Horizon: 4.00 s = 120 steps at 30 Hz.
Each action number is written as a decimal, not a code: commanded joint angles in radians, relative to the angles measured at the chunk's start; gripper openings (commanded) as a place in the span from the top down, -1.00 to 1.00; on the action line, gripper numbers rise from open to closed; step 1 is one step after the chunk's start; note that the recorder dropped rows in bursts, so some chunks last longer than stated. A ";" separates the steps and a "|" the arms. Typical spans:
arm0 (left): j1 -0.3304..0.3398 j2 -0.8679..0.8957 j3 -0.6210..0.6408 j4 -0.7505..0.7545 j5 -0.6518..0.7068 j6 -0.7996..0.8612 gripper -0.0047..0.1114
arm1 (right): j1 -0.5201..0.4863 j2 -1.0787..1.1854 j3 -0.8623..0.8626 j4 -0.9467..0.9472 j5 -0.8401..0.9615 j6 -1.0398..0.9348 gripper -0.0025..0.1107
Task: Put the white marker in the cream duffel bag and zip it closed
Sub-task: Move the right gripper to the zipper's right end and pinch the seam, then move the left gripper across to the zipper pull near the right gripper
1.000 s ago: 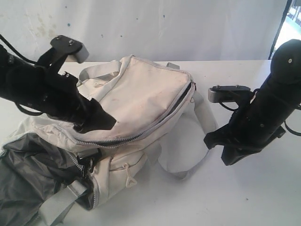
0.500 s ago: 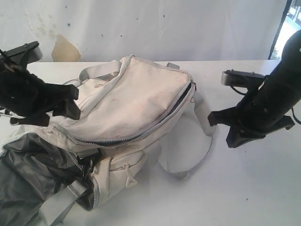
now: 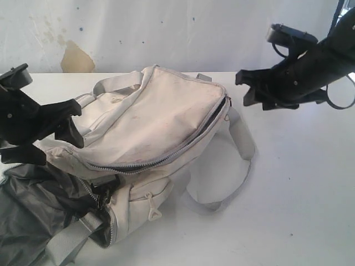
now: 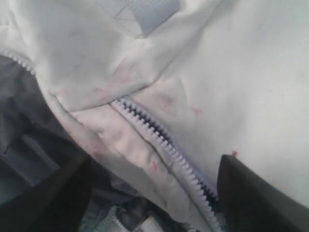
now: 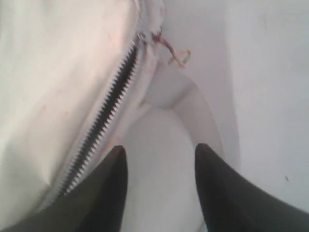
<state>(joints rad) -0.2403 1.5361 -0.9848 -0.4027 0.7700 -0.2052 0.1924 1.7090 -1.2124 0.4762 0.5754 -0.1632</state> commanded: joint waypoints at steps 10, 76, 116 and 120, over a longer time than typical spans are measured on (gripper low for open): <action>0.000 0.100 -0.006 -0.138 -0.039 -0.001 -0.47 | -0.005 0.196 -0.245 0.161 0.086 -0.255 0.09; 0.181 0.355 -0.651 -0.032 0.376 0.422 -0.23 | -0.018 0.087 -0.056 -0.155 0.127 0.098 0.96; -0.431 0.201 -0.511 -0.391 0.058 0.498 -0.09 | -0.043 0.096 -0.116 -0.047 0.278 0.085 0.96; -0.487 0.201 -0.446 -0.393 -0.118 0.522 -0.09 | -0.044 0.096 -0.142 -0.034 0.319 0.088 0.96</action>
<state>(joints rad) -0.6954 1.7382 -1.4671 -0.7822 0.7826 0.3063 0.1585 1.8153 -1.3309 0.4377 0.8470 -0.0675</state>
